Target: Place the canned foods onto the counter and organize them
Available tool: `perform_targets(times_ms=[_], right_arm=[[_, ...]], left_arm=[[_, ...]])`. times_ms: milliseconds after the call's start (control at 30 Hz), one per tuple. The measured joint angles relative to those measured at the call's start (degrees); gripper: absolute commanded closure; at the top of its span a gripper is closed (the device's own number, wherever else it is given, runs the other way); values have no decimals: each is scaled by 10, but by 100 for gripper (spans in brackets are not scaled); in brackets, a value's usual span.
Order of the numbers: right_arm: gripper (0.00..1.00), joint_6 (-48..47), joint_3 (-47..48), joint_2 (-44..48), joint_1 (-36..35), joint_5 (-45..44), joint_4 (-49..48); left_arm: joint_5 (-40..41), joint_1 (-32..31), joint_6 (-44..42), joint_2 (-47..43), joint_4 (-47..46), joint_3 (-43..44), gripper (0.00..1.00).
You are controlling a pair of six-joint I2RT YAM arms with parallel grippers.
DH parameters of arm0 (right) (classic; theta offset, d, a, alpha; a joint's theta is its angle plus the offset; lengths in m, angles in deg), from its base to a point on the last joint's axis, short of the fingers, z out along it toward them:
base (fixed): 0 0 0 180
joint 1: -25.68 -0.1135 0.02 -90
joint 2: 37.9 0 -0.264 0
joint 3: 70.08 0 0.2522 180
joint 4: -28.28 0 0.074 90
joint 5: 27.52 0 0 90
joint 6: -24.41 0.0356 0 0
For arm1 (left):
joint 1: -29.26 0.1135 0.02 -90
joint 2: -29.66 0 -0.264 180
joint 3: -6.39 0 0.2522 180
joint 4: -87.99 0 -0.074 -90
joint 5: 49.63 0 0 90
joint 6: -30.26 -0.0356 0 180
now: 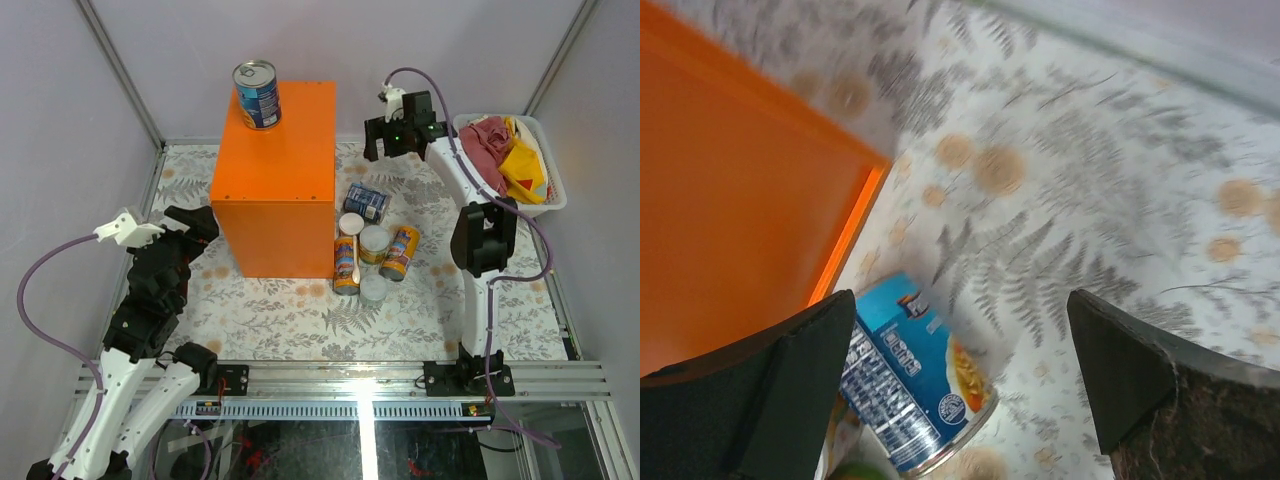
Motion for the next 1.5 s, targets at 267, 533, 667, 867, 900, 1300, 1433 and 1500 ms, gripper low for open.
perform_targets(times_ms=[267, 533, 667, 867, 900, 1300, 1433, 1500], right_arm=[[5, -68, -82, 0, -42, 64, 40], [4, -101, -158, 4, -61, 80, 45], [4, -110, -158, 8, -63, 79, 45], [4, -119, -148, 3, -74, 71, 52], [5, -121, -144, 1, -77, 68, 54], [49, -110, -106, -22, -91, 53, 47], [56, -91, -99, -19, -92, 42, 30], [60, -79, -99, -17, -91, 39, 26]], left_arm=[[-18, 0, 0, 0, 0, 0, 8], [-30, 0, 3, -11, 2, 0, 9], [-31, 0, 5, -15, 3, 0, 9], [-30, 0, 7, -17, 5, 0, 9], [-30, 0, 7, -17, 6, 0, 9], [-30, 0, 6, -14, 20, 11, 9], [-30, 0, 3, -14, 21, 11, 9], [-30, 0, 2, -14, 21, 12, 9]])
